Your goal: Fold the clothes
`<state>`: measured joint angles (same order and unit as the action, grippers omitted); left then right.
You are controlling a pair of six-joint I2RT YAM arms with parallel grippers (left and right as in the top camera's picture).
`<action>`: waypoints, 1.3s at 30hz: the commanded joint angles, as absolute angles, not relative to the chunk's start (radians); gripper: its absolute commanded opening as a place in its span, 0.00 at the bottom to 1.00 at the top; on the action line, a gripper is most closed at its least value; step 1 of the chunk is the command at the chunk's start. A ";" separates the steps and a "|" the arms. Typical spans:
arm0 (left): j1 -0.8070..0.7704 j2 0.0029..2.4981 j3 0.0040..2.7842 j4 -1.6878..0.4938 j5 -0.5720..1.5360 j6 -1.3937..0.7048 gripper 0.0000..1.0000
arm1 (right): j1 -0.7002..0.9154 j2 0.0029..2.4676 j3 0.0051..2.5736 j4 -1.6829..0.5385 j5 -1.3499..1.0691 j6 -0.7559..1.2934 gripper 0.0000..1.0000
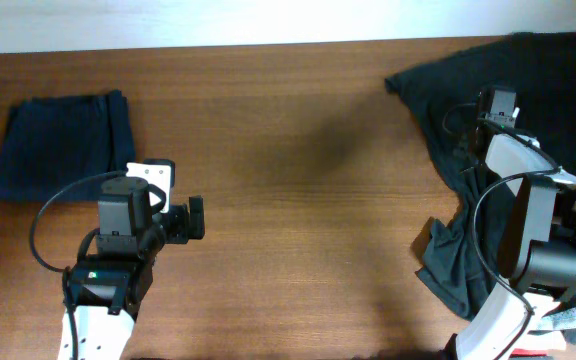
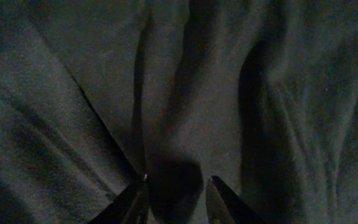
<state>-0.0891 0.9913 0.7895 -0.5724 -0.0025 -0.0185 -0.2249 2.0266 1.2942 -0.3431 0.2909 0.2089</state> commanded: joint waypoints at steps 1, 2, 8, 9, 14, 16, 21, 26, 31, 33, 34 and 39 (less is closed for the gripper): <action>-0.085 0.989 0.807 -0.570 0.012 -0.004 0.99 | -0.231 2.037 1.315 -0.343 0.306 0.215 0.38; -0.085 0.989 0.807 -0.569 0.012 -0.004 0.99 | -0.231 2.038 1.314 -0.344 0.274 0.215 0.40; -0.085 0.989 0.807 -0.569 0.012 -0.004 0.99 | -0.231 2.070 1.313 -0.339 0.260 0.215 0.39; -0.085 0.989 0.807 -0.569 0.012 -0.004 0.99 | -0.231 2.070 1.313 -0.334 0.266 0.215 0.36; -0.085 0.989 0.807 -0.570 0.012 -0.004 0.99 | -0.231 2.070 1.328 -0.320 0.273 0.215 0.35; -0.085 0.989 0.807 -0.570 0.012 -0.004 0.99 | -0.231 2.070 1.340 -0.321 0.273 0.215 0.35; -0.085 0.989 0.807 -0.570 0.012 -0.004 0.99 | -0.231 2.070 1.340 -0.322 0.273 0.215 0.04; -0.085 0.989 0.807 -0.569 0.012 -0.004 0.99 | -0.231 2.065 1.345 -0.324 0.271 0.215 0.04; -0.085 0.989 0.807 -0.569 0.012 -0.004 0.99 | -0.230 1.938 1.480 -0.502 0.164 0.215 0.04; -0.085 0.989 0.807 -0.569 0.012 -0.004 0.99 | -0.218 1.893 1.546 -0.645 -0.088 0.215 0.04; -0.085 0.989 0.807 -0.569 0.012 -0.004 0.99 | -0.202 1.879 1.554 -0.691 -0.199 0.216 0.04; -0.085 0.989 0.807 -0.569 0.012 -0.004 0.99 | -0.025 1.874 1.562 -0.681 -0.417 0.283 0.04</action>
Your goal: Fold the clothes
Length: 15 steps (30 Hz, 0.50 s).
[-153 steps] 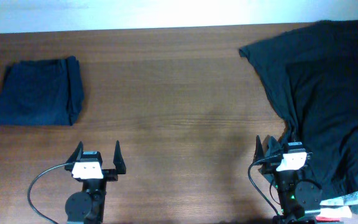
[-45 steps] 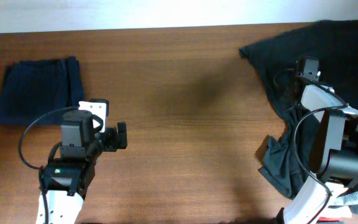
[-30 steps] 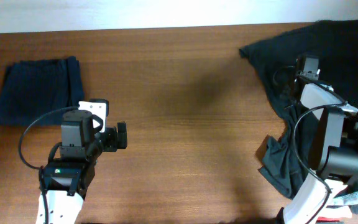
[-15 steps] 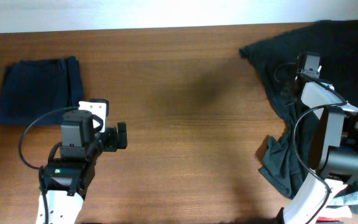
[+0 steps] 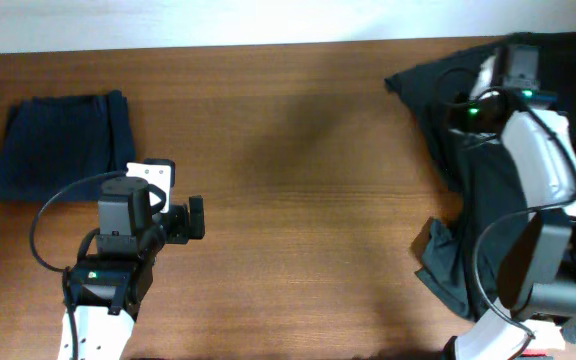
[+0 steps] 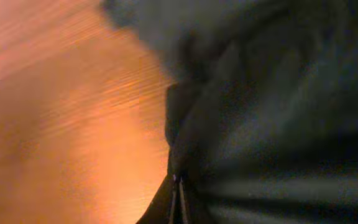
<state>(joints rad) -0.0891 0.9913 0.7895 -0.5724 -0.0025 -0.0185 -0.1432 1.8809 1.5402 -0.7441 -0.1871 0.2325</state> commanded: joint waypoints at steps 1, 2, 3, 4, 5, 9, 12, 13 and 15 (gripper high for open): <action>-0.085 0.989 0.807 -0.569 0.012 -0.004 0.99 | 0.010 1.874 1.566 -0.640 -0.440 0.308 0.04; -0.085 0.989 0.807 -0.569 0.012 -0.004 0.99 | 0.075 1.874 1.578 -0.558 -0.453 0.353 0.04; -0.085 0.989 0.807 -0.569 0.012 -0.004 0.99 | 0.134 1.874 1.586 -0.469 -0.453 0.389 0.04; -0.085 0.989 0.807 -0.569 0.012 -0.004 0.99 | 0.170 1.874 1.586 -0.408 -0.452 0.404 0.04; -0.085 0.989 0.807 -0.569 0.012 -0.004 0.99 | 0.237 1.874 1.586 -0.309 -0.426 0.406 0.05; -0.085 0.989 0.807 -0.569 0.012 -0.004 0.99 | 0.322 1.874 1.586 -0.400 -0.187 0.398 0.99; -0.085 0.989 0.807 -0.566 0.043 -0.005 0.99 | 0.249 1.861 1.588 -0.655 0.020 0.398 0.99; -0.085 0.989 0.807 -0.559 0.075 -0.008 0.99 | 0.209 1.846 1.588 -0.734 0.072 0.398 0.99; -0.085 0.989 0.807 -0.538 0.176 -0.012 0.99 | 0.118 1.803 1.588 -0.891 0.081 0.398 0.99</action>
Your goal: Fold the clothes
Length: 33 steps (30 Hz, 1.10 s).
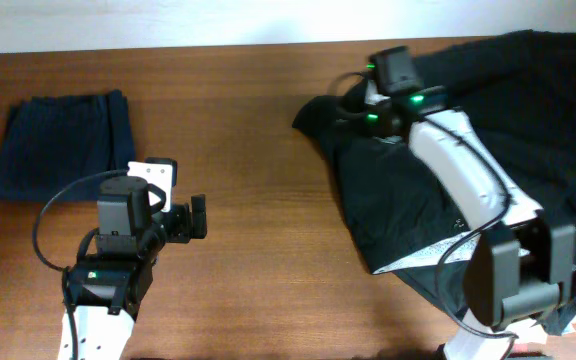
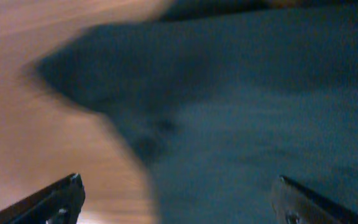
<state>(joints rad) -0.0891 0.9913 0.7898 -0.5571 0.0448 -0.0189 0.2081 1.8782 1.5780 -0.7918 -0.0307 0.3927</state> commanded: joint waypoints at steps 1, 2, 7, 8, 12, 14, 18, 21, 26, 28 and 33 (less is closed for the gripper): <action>-0.085 0.992 0.807 -0.531 0.244 -0.012 0.99 | 0.070 1.781 1.588 -1.000 0.080 0.396 0.99; -0.086 1.000 0.807 -0.531 0.294 -0.020 0.99 | 0.042 1.772 1.588 -1.076 0.080 0.374 0.99; -0.194 1.143 0.806 -0.527 0.427 -0.208 0.99 | -0.117 1.770 1.588 -1.338 0.091 0.372 0.98; -0.244 1.197 0.806 -0.512 0.437 -0.270 0.99 | -0.157 1.770 1.588 -1.360 0.091 0.372 0.99; -0.467 1.463 0.806 -0.279 0.525 -0.571 0.99 | -0.282 1.770 1.588 -1.433 0.088 0.371 0.99; -0.562 1.583 0.806 -0.133 0.550 -0.685 0.99 | -0.317 1.770 1.588 -1.444 0.088 0.371 0.99; -0.699 1.739 0.806 0.084 0.554 -0.868 0.99 | -0.328 1.770 1.588 -1.444 0.091 0.366 0.99; -0.786 1.836 0.806 0.184 0.554 -1.001 0.99 | -0.328 1.770 1.588 -1.443 0.091 0.366 0.99; -0.917 1.990 0.806 0.485 0.561 -1.137 0.72 | -0.327 1.770 1.588 -1.443 0.091 0.367 0.99; -0.935 1.997 0.806 0.524 0.544 -1.136 0.63 | -0.328 1.770 1.588 -1.443 0.091 0.367 0.99; -0.884 1.997 0.807 0.527 0.467 -1.071 0.01 | -0.328 1.770 1.588 -1.443 0.091 0.367 0.99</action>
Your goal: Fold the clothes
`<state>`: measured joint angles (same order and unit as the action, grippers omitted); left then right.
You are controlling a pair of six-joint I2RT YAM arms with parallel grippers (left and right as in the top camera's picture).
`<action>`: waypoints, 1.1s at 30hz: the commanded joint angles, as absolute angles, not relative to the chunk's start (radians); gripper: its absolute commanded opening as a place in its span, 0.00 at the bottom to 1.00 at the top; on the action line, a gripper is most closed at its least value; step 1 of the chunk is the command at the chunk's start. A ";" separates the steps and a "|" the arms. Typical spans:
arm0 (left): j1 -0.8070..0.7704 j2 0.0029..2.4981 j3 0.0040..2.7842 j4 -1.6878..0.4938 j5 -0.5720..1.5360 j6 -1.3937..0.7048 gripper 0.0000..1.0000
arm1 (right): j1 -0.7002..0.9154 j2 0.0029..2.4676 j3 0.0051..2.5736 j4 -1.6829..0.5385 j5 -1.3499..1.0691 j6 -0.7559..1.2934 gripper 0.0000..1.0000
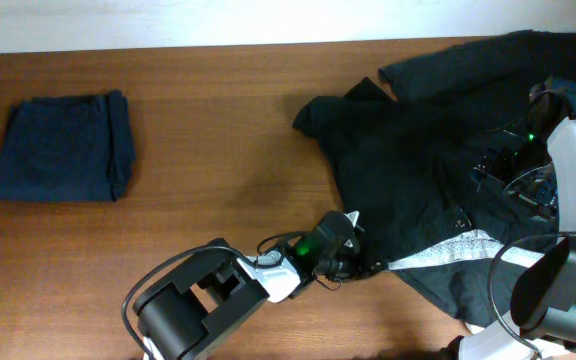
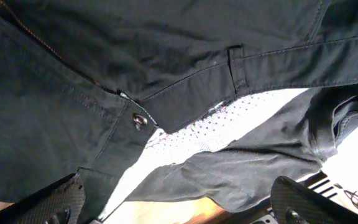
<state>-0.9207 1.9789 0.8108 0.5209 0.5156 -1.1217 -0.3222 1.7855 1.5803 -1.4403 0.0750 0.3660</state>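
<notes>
A pair of black trousers [image 1: 418, 165] lies spread over the right half of the table, with its white dotted waist lining [image 1: 458, 245] turned out. A folded navy garment [image 1: 63, 145] lies at the far left. My left gripper [image 1: 353, 258] reaches across to the lower left edge of the trousers; its jaws are too small to read. My right gripper [image 1: 500, 170] hovers over the waist. In the right wrist view it [image 2: 179, 196] stands wide open above the waistband button [image 2: 138, 120] and lining [image 2: 229, 118], holding nothing.
The brown table [image 1: 218, 110] runs to a white wall at the back. A white item with black print [image 2: 350, 186] lies under the trousers at the right edge. The left arm lies along the table's front.
My right gripper, still open, has moved from the trousers' upper left corner to above the waist at the right. My left arm has moved from the left front to the trousers' lower left edge.
The trousers lay bunched at the far right with my right gripper open on them. Then it was shut on the cloth at the back. Then the trousers lay spread nearer the middle with the gripper open. Now both grippers are at the trousers.
</notes>
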 commanded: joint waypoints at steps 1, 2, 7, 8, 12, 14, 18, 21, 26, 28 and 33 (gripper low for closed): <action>-0.861 1.996 0.807 0.528 0.487 -1.020 0.01 | -0.328 1.770 1.588 -1.440 0.091 0.363 0.99; -0.833 1.985 0.807 0.528 0.538 -0.967 0.01 | -0.328 1.770 1.588 -1.437 0.091 0.352 0.99; -0.507 1.708 0.807 0.276 0.747 -0.587 0.01 | -0.329 1.770 1.588 -1.428 0.091 0.348 0.99; -0.431 1.629 0.807 0.147 0.706 -0.525 0.01 | -0.329 1.770 1.588 -1.425 0.091 0.348 0.98; -0.060 1.351 0.807 -0.407 0.609 -0.352 0.01 | -0.329 1.770 1.588 -1.419 0.091 0.345 0.99; 0.097 1.311 0.807 -0.504 0.493 -0.319 0.01 | -0.329 1.770 1.588 -1.417 0.091 0.345 0.99; 0.326 1.323 0.817 -0.382 0.428 -0.327 0.01 | -0.328 1.770 1.588 -1.418 0.091 0.345 0.99; 0.391 1.323 0.899 -0.378 0.359 -0.289 0.01 | -0.327 1.770 1.587 -1.418 0.083 0.343 0.99; 0.382 1.343 0.973 -0.491 0.430 -0.290 0.99 | -0.314 1.774 1.586 -1.406 -0.143 0.125 0.99; 0.345 1.343 0.966 -0.661 0.430 -0.290 0.99 | -0.291 1.774 1.575 -1.391 -0.147 0.104 0.99; 0.128 1.386 0.920 -0.863 0.430 -0.290 0.99 | -0.235 1.774 1.441 -1.324 -0.148 0.101 0.30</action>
